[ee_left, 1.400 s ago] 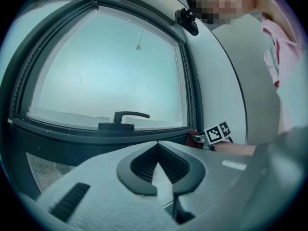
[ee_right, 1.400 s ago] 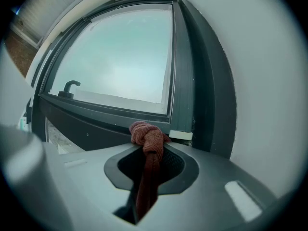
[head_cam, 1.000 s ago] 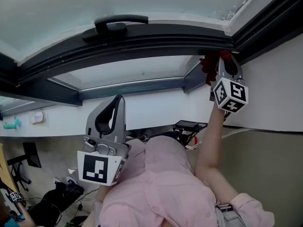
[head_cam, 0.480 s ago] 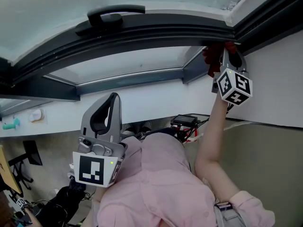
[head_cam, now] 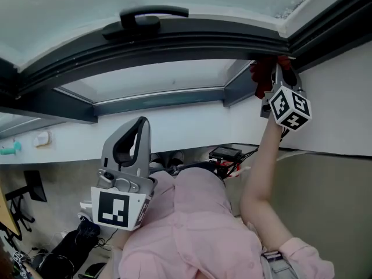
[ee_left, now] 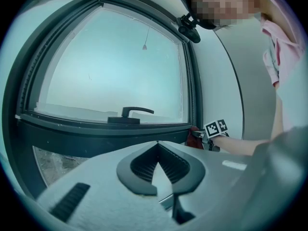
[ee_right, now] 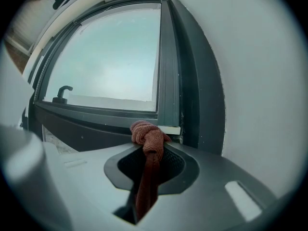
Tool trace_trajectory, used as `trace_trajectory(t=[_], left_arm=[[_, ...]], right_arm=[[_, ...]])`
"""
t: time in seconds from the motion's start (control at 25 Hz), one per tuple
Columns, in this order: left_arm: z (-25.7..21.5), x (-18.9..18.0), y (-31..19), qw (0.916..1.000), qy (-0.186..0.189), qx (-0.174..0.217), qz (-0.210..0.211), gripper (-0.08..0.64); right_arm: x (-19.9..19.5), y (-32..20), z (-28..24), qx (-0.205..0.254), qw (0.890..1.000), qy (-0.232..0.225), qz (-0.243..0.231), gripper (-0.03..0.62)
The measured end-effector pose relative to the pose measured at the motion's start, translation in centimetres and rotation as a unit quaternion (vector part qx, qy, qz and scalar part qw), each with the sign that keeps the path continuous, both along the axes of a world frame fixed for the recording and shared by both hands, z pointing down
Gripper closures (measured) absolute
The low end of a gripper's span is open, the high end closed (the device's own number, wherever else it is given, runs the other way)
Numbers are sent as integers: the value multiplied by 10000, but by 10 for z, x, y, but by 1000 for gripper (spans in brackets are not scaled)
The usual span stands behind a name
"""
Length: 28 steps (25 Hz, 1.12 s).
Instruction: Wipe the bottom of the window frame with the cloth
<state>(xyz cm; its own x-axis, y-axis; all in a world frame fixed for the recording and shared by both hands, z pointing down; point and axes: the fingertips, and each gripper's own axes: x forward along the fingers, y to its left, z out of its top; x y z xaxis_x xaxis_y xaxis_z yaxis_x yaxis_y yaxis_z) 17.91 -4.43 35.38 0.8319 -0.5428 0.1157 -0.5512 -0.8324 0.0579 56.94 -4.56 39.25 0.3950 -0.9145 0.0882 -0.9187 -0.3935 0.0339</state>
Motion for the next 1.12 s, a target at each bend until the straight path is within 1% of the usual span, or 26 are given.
trace_trajectory(t=[0.08,0.16,0.24,0.32,0.4,0.48,0.56,0.64,0.72,0.84,1.0,1.12], left_arm=[[0,-3,3,10000,18,6,-13,565],[0,-6,5,10000,28,12,-34,565],[-1,-9,7,10000,50,19,-60,565],[0,-12,10,10000,63,16,-74,565],[1,-15,13,9999,60,-22,-106,565],[-1,-16,15,9997,169,-39,-172,565],[-6,-15,17,9992,335,38,-212,565],[-10,-15,19,9988,420,149,-209,565],[-8,-15,23,9991,333,229,-120,565],[0,-21,31,9997,23,238,-8,565],[1,-47,35,9993,-70,290,-211,565],[-1,-71,35,9985,-4,312,-453,565]], right_arm=[[-3,3,-1,79,9998,-180,-36,531],[-10,8,-3,265,9987,-412,-113,531],[-21,12,-7,514,9961,-674,-264,531],[-35,15,-8,643,9935,-829,-451,529],[-51,17,-9,645,9921,-867,-644,529],[-69,18,-11,631,9905,-871,-861,529],[-86,19,-14,629,9881,-889,-1082,529],[-102,22,-18,641,9858,-927,-1241,529],[-115,28,-21,586,9851,-871,-1362,529],[-141,35,-23,454,9839,-687,-1587,529],[-191,37,-20,473,9764,-767,-1963,529],[-227,42,-14,385,9732,-771,-2132,529]])
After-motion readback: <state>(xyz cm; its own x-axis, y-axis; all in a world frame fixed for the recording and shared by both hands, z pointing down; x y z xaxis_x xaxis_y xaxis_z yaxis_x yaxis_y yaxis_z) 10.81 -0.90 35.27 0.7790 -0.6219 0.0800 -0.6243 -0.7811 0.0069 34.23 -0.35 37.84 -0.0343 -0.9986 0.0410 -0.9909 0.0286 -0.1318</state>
